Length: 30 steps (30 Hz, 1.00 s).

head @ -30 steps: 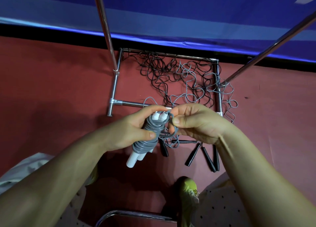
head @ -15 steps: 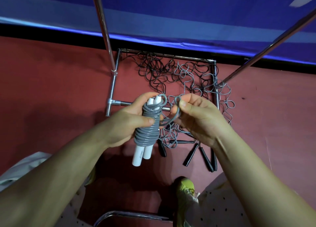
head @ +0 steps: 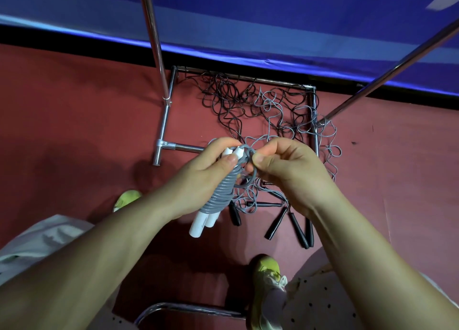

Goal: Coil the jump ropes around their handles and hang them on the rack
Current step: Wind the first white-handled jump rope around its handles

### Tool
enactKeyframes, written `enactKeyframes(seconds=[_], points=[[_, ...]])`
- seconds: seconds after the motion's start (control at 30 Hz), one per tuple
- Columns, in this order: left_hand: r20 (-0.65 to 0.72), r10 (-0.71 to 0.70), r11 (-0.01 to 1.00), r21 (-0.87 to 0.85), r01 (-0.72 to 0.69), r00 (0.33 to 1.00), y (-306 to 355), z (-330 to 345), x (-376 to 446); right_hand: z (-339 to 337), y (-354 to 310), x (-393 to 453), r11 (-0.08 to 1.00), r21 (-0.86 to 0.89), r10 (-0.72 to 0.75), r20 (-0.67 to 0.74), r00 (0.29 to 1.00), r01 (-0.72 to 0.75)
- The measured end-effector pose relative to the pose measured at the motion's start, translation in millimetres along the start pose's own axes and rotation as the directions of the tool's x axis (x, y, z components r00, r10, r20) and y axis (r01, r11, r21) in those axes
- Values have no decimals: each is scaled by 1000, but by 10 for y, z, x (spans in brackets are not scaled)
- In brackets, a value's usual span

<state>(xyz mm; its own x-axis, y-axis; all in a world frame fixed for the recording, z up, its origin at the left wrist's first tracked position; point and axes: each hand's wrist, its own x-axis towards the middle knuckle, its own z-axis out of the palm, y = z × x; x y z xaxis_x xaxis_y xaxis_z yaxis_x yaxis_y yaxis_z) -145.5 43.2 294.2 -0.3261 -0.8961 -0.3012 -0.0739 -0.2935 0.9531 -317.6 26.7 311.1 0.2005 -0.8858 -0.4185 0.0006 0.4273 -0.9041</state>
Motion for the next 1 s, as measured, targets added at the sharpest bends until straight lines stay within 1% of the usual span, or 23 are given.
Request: enactKeyframes(seconds=[0.07, 0.17, 0.27, 0.4, 0.6, 0.67, 0.77, 0.83, 0.9, 0.97, 1.0], points=[[20, -3, 1000, -4, 3, 1000, -14, 1, -7, -8, -15, -5, 998, -57, 12, 7, 1000, -12], [56, -45, 998, -52, 48, 997, -64, 40, -25, -48, -28, -7, 989, -144, 38, 23, 999, -34], [44, -56, 996, -66, 59, 997, -104, 89, -37, -95, -33, -24, 968, -251, 47, 55, 997, -31], [45, -90, 996, 10, 90, 995, -156, 116, -27, -110, 18, -9, 899, -438, 41, 29, 999, -24], [92, -99, 974, 213, 77, 991, -181, 102, -19, -73, 84, -13, 838, -545, 40, 10, 999, -28], [107, -99, 971, 227, 73, 989, -183, 96, -28, -74, 105, -16, 838, -545, 54, 4, 999, -43], [112, -83, 973, 226, 56, 990, -202, 105, -31, -60, 170, 9, 872, -482, 92, -19, 996, -90], [83, -65, 977, 209, 46, 994, -205, 100, -7, -26, 220, 38, 920, -377, 88, -61, 994, -105], [65, -40, 985, 172, 29, 997, -170, 74, 21, 21, 222, 42, 981, -155, 105, -77, 991, -116], [64, 9, 990, 138, -18, 998, -128, 57, 48, 68, 199, 41, 990, 90, 115, -55, 992, -110], [61, 26, 992, 123, -33, 998, -109, 62, 57, 85, 189, 42, 982, 162, 108, -56, 993, -98]])
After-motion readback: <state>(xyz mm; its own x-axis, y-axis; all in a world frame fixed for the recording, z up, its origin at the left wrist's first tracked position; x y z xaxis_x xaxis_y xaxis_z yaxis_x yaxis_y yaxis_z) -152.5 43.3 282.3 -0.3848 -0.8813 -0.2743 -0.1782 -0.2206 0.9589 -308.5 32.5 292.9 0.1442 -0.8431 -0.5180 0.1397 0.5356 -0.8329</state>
